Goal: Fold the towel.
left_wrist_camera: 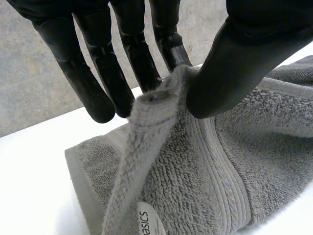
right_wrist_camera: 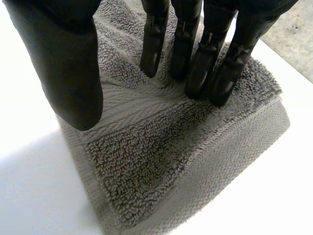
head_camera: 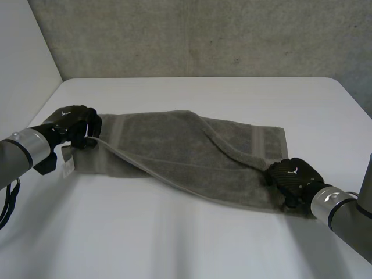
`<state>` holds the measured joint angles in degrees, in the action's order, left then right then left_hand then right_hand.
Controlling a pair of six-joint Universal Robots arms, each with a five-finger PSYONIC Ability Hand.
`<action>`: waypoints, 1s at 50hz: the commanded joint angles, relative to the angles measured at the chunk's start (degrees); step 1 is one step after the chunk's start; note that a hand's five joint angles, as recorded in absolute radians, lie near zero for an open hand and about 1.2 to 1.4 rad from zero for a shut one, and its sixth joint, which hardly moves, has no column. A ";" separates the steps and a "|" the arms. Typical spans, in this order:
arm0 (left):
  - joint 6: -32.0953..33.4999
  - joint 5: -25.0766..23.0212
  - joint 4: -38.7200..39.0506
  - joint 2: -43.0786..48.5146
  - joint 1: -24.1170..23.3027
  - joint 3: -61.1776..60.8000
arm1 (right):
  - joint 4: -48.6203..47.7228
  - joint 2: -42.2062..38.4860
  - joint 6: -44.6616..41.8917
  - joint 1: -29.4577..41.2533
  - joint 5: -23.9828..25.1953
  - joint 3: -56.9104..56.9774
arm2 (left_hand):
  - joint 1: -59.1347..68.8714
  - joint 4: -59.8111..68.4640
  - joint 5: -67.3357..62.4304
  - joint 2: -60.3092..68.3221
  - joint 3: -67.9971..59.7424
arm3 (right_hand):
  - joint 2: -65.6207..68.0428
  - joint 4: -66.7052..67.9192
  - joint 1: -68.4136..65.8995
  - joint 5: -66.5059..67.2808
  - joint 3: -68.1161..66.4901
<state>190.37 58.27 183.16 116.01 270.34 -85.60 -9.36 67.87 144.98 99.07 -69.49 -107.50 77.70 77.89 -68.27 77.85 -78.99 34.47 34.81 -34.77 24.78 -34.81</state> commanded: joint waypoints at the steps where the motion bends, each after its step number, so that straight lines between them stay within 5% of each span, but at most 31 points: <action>1: 0.00 0.00 0.00 0.00 0.01 0.08 | 0.05 -0.20 -0.66 -0.01 -0.03 1.50 | 2.30 2.11 -1.73 2.15 -1.01 | -1.34 -1.69 1.64 -1.65 1.68; 7: 0.00 0.00 0.00 0.00 0.01 0.08 | 0.05 -1.69 -0.75 -0.10 -0.12 3.35 | 2.30 2.11 -1.73 2.15 -1.01 | 5.89 5.55 -5.59 5.58 -5.55; 11: 0.00 0.00 0.00 0.09 0.01 0.08 | 0.05 -2.57 -1.62 -0.01 -0.99 4.23 | 2.30 2.11 -1.73 2.15 -1.01 | 43.58 43.23 -43.28 43.27 -43.24; 20: 0.00 0.00 0.00 0.00 -0.07 0.00 | 0.14 -1.08 -0.84 -2.20 -3.02 4.76 | 2.30 2.11 -1.73 2.15 -1.01 | 45.53 45.19 -45.23 45.22 -45.19; 25: 0.00 0.00 0.00 -0.35 -0.34 -0.79 | 2.23 6.11 2.59 -3.35 -3.20 4.67 | 2.30 2.11 -1.73 2.15 -1.01 | 45.53 45.19 -45.23 45.22 -45.19; 26: 0.00 0.00 0.00 -0.44 -0.34 -0.97 | 4.59 7.00 2.42 -3.53 -2.67 4.15 | 2.30 2.11 -1.73 2.15 -1.01 | 30.60 30.26 -30.30 30.29 -30.26; 27: 0.00 0.00 0.00 -0.44 -0.34 -0.97 | 4.62 7.01 2.42 -3.53 -2.67 4.14 | 2.30 2.11 -1.73 2.15 -1.01 | 30.45 30.11 -30.15 30.14 -30.11; 28: 0.08 0.00 0.00 -0.52 -0.42 -1.06 | 7.75 7.27 2.24 -3.44 -1.45 3.53 | 2.30 2.11 -1.73 2.15 -1.01 | 7.97 7.63 -7.67 7.66 -7.63; 29: 0.00 0.00 0.00 -0.53 -0.43 -1.15 | 10.39 7.88 1.81 -3.18 -0.05 2.31 | 2.30 2.11 -1.73 2.15 -1.01 | 5.41 5.07 -5.11 5.10 -5.07; 34: 0.00 0.00 0.00 -0.53 -0.43 -1.23 | 12.70 9.91 -1.88 -3.97 6.99 -4.45 | 2.30 2.11 -1.73 2.15 -1.01 | 3.54 3.19 -3.23 3.23 -3.20; 40: 0.00 0.00 0.00 -0.53 -0.51 -1.32 | 11.65 10.08 -5.66 -7.21 8.49 -10.17 | 2.30 2.11 -1.73 2.15 -1.01 | -10.22 -10.56 10.52 -10.53 10.56; 50: 0.00 -0.09 0.00 -0.53 -0.34 -1.59 | 9.10 19.12 -9.97 -15.29 15.78 -19.23 | 2.30 2.11 -1.73 2.15 -1.01 | -8.58 -8.92 8.88 -8.88 8.91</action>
<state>190.37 58.21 183.17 115.48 269.84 -87.12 0.57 81.16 136.89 88.46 -57.60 -122.12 77.70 77.89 -68.28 77.85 -78.99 26.58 27.05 -27.00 15.37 -27.20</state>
